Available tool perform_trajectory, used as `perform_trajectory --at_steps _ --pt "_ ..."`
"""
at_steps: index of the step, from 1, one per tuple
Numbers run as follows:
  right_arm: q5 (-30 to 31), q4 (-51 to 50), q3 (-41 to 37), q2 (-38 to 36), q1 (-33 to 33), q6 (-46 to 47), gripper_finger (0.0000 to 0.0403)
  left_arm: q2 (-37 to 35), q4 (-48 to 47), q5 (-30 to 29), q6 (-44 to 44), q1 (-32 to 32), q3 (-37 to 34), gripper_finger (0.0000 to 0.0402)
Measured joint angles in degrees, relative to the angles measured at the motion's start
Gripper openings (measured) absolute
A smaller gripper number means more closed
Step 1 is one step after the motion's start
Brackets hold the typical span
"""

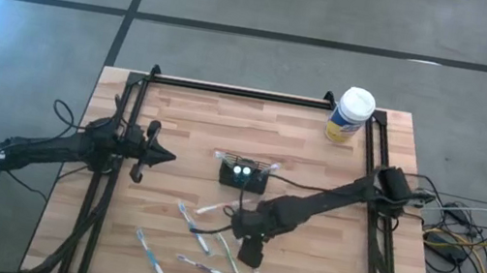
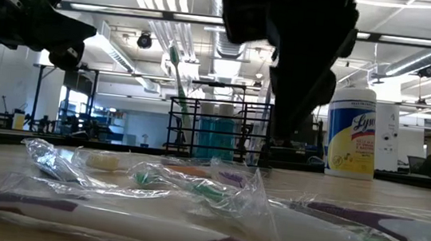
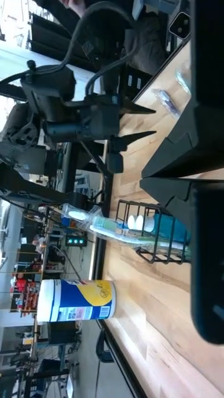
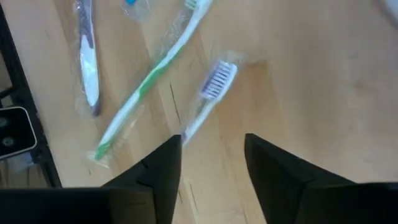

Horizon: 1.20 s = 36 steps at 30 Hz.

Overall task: Pick & Place toothbrushing station
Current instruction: Put the right violet toothbrush into the black mesh organizer

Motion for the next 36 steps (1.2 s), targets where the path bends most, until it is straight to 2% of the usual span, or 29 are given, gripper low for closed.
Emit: perform_trajectory --at_steps 3,15,22,28,36 --pt "-2.4 0.0 0.1 1.6 -0.1 0.7 0.0189 0.1 0.0 0.0 0.0 0.0 0.0 0.0015" --pt "-2.8 3.2 0.1 7.5 -0.1 0.5 0.0194 0.1 0.0 -0.6 -0.4 0.1 0.0 0.0010" --pt "-1.0 1.4 0.0 5.6 0.0 0.8 0.0194 0.1 0.0 -1.1 -2.6 0.1 0.0 0.0009" --pt "-1.9 1.7 1.6 2.9 0.2 0.8 0.0194 0.1 0.0 -1.1 -2.3 0.1 0.0 0.0006" --pt "-0.8 1.4 2.7 4.0 0.4 8.2 0.0194 0.1 -1.2 -1.1 -2.2 0.1 0.0 0.0013"
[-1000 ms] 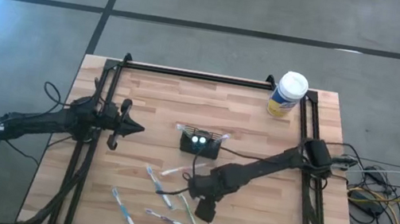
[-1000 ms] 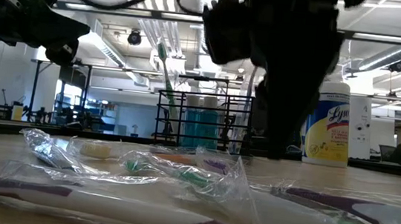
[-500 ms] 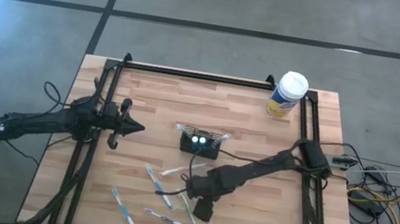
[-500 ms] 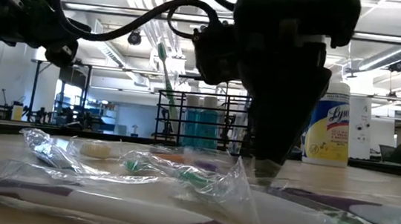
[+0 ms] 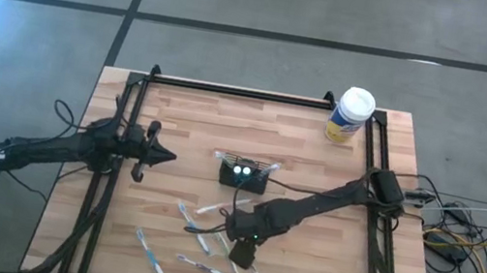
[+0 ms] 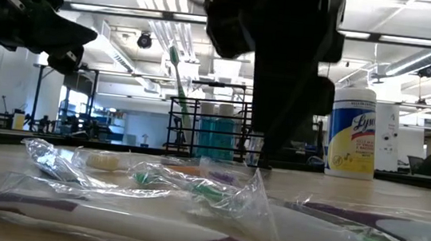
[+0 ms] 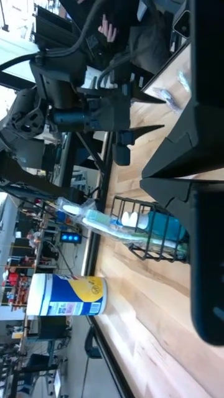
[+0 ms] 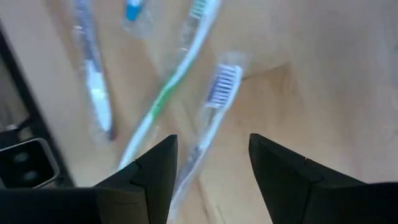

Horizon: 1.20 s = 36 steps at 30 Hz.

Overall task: Pick & Place toothbrushing station
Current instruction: Put the right violet toothbrush into the black mesh organizer

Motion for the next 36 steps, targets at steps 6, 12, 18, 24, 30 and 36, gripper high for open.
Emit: perform_trajectory --at_steps 6,12,18,24,30,36 --pt "-0.2 0.8 0.0 1.1 1.1 2.1 0.0194 0.0 -0.6 0.0 -0.2 0.0 0.0 0.0006" --pt "-0.1 4.1 0.0 1.3 2.2 2.8 0.0194 0.0 -0.4 0.0 -1.0 0.0 0.0 0.0015" --pt "0.5 3.9 -0.8 1.3 2.9 2.8 0.0194 0.0 -0.4 0.0 -1.1 0.0 0.0 0.0009" --pt "3.2 4.6 -1.3 1.3 2.9 1.8 0.0194 0.0 -0.5 0.0 -1.2 0.0 0.0 0.0008" --pt "2.8 4.8 -1.9 2.2 2.9 1.0 0.0194 0.0 -1.1 0.0 -1.3 0.0 0.0 0.0014" --pt "2.7 5.1 -1.8 4.5 4.0 1.7 0.0194 0.0 -1.3 0.0 -1.3 0.0 0.0 0.0008"
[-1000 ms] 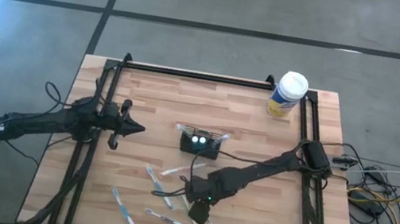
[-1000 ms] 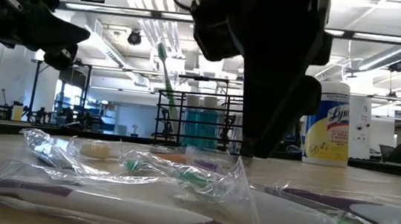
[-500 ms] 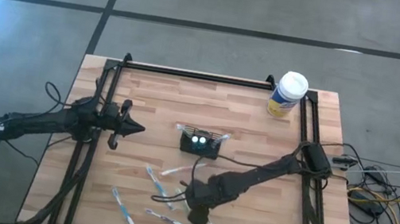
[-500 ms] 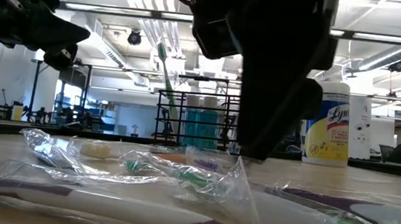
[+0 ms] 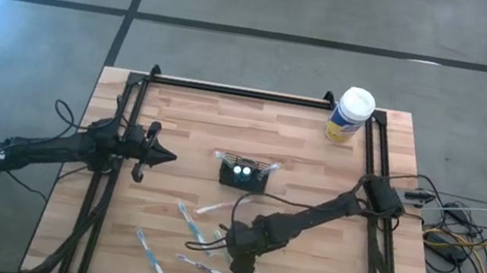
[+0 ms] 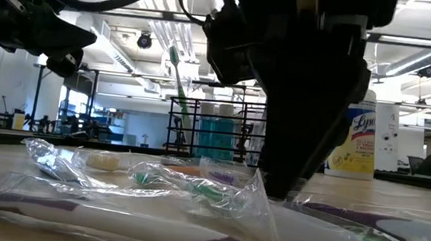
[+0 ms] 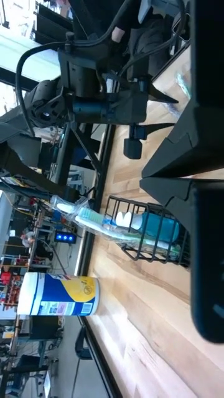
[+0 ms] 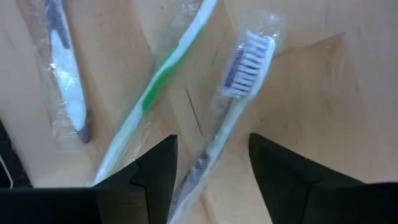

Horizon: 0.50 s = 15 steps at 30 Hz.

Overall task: Pick & Place toothbrushing station
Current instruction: Put the right violet toothbrush into the black mesh organizer

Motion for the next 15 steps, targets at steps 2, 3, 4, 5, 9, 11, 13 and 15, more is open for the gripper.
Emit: perform_trajectory --at_steps 2,3,4,5,9,11,13,15 --pt "0.9 -0.8 0.1 0.0 0.1 -0.4 0.0194 0.0 0.0 0.0 0.0 0.0 0.0 0.0008" --pt "1.4 -1.2 0.1 0.0 0.1 -1.3 0.0192 0.0 -0.1 0.0 -0.1 0.0 0.0 0.0009" --pt "2.2 -1.8 0.1 0.0 0.1 -2.4 0.0189 0.0 -0.1 0.0 -0.1 0.0 0.0 0.0010" --pt "3.0 -2.5 0.1 0.1 0.1 -3.4 0.0184 0.0 -0.1 0.0 -0.3 0.0 0.0 0.0011" --pt "4.9 -7.6 0.2 0.0 0.2 -6.3 0.0148 0.0 -0.2 0.1 -0.7 0.0 0.0 0.0015" --pt "6.0 -9.7 0.2 0.0 0.2 -7.0 0.0121 0.0 -0.2 0.1 -0.7 0.0 0.0 0.0014" --pt "7.1 -10.8 0.1 0.0 0.3 -8.8 0.0090 0.0 -0.2 0.1 -0.5 0.0 0.0 0.0012" --pt "7.5 -11.0 0.1 -0.1 0.3 -10.6 0.0057 0.0 -0.2 0.1 -0.5 0.0 0.0 0.0009"
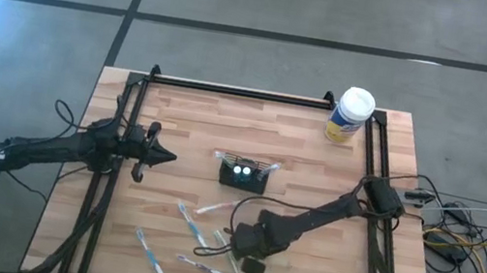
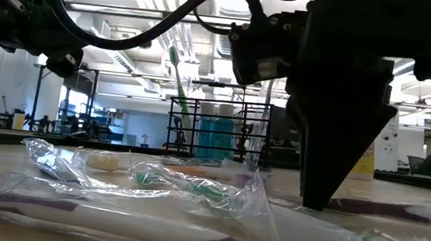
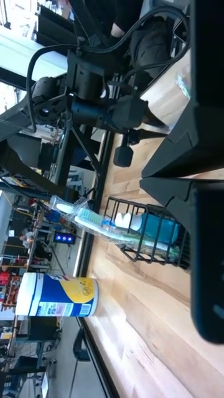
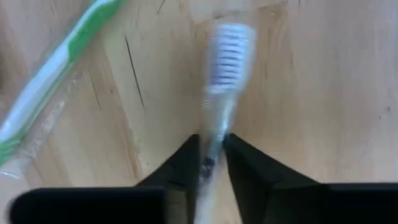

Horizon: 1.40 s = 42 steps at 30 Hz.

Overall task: Pick & Place toothbrushing station
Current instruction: Put the right violet toothbrush into the black mesh organizer

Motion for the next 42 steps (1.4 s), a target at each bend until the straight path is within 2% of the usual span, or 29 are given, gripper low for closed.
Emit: perform_trajectory --at_steps 3,5,8,13,17,22,25,29,32,36,42 --pt "0.1 -0.3 0.2 -0.4 0.0 -2.9 0.0019 0.0 0.0 0.0 0.0 0.0 0.0 0.0009" --pt "0.6 -0.6 0.5 -1.0 0.4 -5.4 0.0017 0.0 -0.1 0.0 0.0 0.0 0.0 0.0011" --pt "5.7 -1.8 0.6 -2.7 1.6 -6.3 0.0014 0.0 -0.1 0.1 0.0 0.0 0.0 0.0015" --pt "11.8 0.2 0.8 -10.1 4.3 -11.7 0.0010 0.0 -0.2 0.1 0.3 0.0 0.0 0.0012" --pt "15.1 7.0 0.3 -16.0 6.4 -21.3 0.0010 0.1 -0.2 0.1 0.7 0.0 0.0 0.0008" --pt "15.4 17.2 -3.1 -26.0 6.9 -34.0 0.0010 0.1 -0.2 0.1 0.8 0.0 0.0 0.0013" --pt "15.2 24.4 -9.6 -33.1 6.4 -40.1 0.0010 0.1 -0.2 0.1 0.8 0.0 0.0 0.0013" --pt "14.7 38.2 -22.5 -45.5 5.0 -43.9 0.0010 0.1 -0.2 0.1 0.8 0.0 0.0 0.0009" --pt "11.9 48.3 -34.2 -54.4 3.7 -44.5 0.0010 0.1 -0.2 0.1 1.2 0.0 0.0 0.0009" --pt "11.6 58.2 -48.2 -65.9 2.5 -42.7 0.0010 0.1 -0.2 0.1 3.4 0.0 -0.2 0.0013" --pt "11.6 69.1 -63.9 -78.3 2.3 -41.0 0.0010 0.1 -0.2 0.0 3.2 0.0 -0.2 0.0013"
